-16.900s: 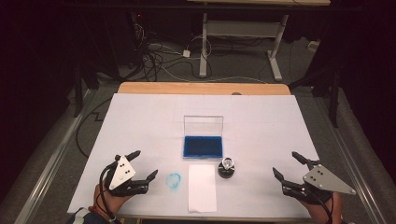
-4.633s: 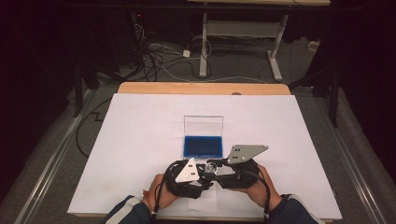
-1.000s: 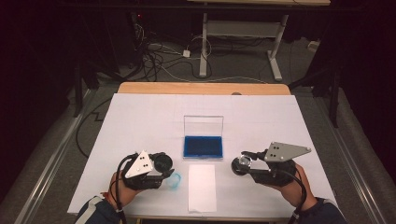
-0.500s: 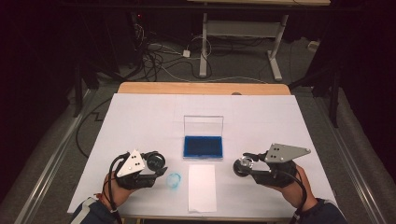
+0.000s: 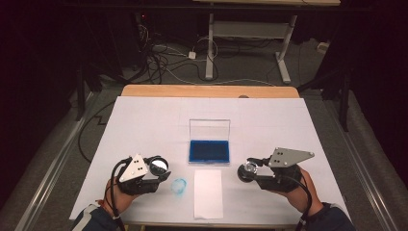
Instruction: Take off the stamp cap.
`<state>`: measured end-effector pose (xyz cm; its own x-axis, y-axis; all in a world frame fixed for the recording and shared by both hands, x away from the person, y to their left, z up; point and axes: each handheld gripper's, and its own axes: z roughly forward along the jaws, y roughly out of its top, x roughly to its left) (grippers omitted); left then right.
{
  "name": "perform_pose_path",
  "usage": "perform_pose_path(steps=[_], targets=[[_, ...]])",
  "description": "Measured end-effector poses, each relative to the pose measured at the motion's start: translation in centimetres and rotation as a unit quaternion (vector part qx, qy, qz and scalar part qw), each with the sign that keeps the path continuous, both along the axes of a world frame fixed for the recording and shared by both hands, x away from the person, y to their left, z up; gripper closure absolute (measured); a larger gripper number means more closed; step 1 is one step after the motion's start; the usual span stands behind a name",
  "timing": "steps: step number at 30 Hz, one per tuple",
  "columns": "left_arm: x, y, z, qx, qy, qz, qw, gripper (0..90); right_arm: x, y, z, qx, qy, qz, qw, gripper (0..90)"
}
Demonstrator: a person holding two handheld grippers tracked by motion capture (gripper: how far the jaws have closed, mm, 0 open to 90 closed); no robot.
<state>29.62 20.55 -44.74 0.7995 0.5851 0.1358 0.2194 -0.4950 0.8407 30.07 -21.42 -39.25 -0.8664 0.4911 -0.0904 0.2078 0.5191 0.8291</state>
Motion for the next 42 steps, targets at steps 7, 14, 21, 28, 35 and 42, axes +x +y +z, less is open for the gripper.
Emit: perform_pose_path(steps=[7, 14, 21, 28, 35, 42], targets=[[0.2, 0.2, 0.1, -0.007, -0.002, 0.004, 1.0, 36.2, 0.3, 0.7, -0.3, -0.007, 0.002, 0.004, 1.0, 56.8], [0.3, 0.0, 0.1, -0.008, 0.0, 0.003, 1.0, 36.2, 0.8, 1.6, -0.6, -0.013, 0.002, 0.013, 0.9998, 56.8], [0.3, 0.0, -0.1, -0.007, 0.004, 0.003, 1.0, 36.2, 1.3, 2.4, -0.6, -0.013, 0.001, 0.017, 0.9998, 56.8], [0.1, 0.2, -0.2, -0.005, 0.005, 0.005, 1.0, 36.1, 1.6, 3.1, -0.5, -0.012, 0.0, 0.022, 0.9997, 56.8], [0.0, 0.3, -0.3, -0.003, 0.008, 0.005, 1.0, 36.1, 1.9, 3.5, -0.4, -0.011, -0.001, 0.025, 0.9996, 56.8], [0.0, 0.1, -0.4, -0.001, 0.01, 0.002, 0.9999, 36.1, 1.9, 3.5, -0.1, -0.006, -0.006, 0.022, 0.9997, 56.8]])
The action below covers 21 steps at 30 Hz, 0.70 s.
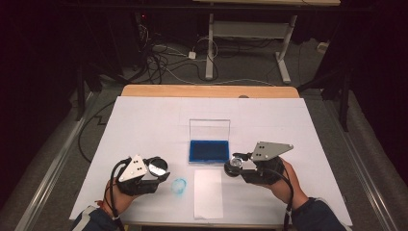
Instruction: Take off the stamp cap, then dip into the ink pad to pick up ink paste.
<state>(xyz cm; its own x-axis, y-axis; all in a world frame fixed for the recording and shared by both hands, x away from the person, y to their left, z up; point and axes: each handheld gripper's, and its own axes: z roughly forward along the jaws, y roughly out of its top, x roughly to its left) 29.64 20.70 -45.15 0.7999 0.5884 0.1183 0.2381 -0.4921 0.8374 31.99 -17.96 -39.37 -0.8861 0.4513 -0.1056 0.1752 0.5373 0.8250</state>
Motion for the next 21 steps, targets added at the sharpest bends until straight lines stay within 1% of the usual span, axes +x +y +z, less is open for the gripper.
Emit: perform_pose_path(steps=[8, 12, 16, 21], targets=[[0.0, -0.2, -0.1, 0.0, 0.002, -0.003, 1.0, 36.2, 0.1, -0.1, 0.1, 0.003, 0.0, -0.002, 1.0, 56.8], [-0.1, -0.3, -0.2, 0.004, 0.003, -0.006, 1.0, 36.1, 0.2, -0.2, 0.3, 0.003, -0.001, -0.005, 1.0, 56.8], [0.0, -0.3, -0.2, 0.004, 0.006, -0.006, 1.0, 36.2, 1.0, 0.1, 0.6, 0.002, -0.001, -0.008, 1.0, 56.8], [0.0, -0.3, -0.3, 0.006, 0.009, -0.007, 0.9999, 36.2, 2.6, 1.0, 1.1, -0.002, 0.003, -0.008, 1.0, 56.8]])
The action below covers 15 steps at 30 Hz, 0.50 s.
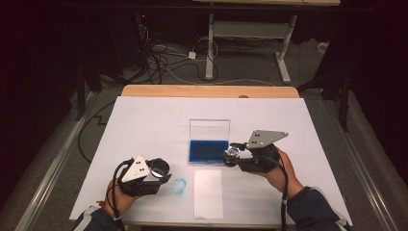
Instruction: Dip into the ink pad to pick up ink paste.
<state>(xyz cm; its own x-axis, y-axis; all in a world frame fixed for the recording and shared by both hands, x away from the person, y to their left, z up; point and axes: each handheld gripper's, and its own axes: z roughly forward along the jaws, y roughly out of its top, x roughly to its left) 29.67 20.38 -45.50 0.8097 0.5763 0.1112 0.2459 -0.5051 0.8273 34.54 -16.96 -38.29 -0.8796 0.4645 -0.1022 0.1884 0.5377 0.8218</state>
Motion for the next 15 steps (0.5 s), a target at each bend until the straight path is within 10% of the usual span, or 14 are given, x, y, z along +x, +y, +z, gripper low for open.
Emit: perform_pose_path(steps=[15], targets=[[0.0, -0.2, 0.1, -0.001, -0.002, -0.007, 1.0, 36.1, 4.1, 3.4, 1.0, -0.061, 0.028, 0.014, 0.9977, 56.8]])
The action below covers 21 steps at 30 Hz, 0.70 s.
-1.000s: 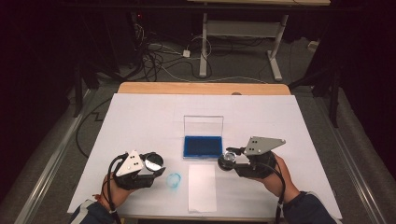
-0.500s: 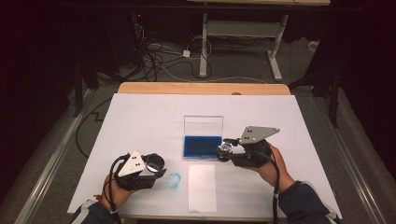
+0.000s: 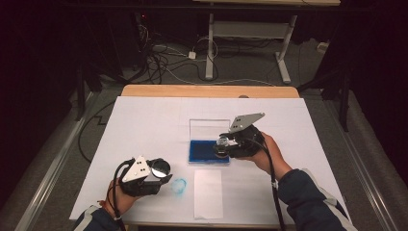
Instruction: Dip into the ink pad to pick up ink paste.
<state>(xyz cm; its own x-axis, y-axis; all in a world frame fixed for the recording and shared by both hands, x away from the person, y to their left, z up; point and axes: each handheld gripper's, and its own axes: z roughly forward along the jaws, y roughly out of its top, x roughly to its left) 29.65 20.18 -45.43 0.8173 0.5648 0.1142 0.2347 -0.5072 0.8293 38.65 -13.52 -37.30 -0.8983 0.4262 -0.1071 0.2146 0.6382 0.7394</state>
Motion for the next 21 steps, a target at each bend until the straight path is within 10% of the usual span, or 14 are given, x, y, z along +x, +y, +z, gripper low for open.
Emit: perform_pose_path(steps=[21], targets=[[0.0, 0.2, -0.1, -0.001, 0.0, 0.004, 1.0, 36.1, 3.8, 2.9, -4.1, -0.002, 0.037, -0.03, 0.9989, 56.8]])
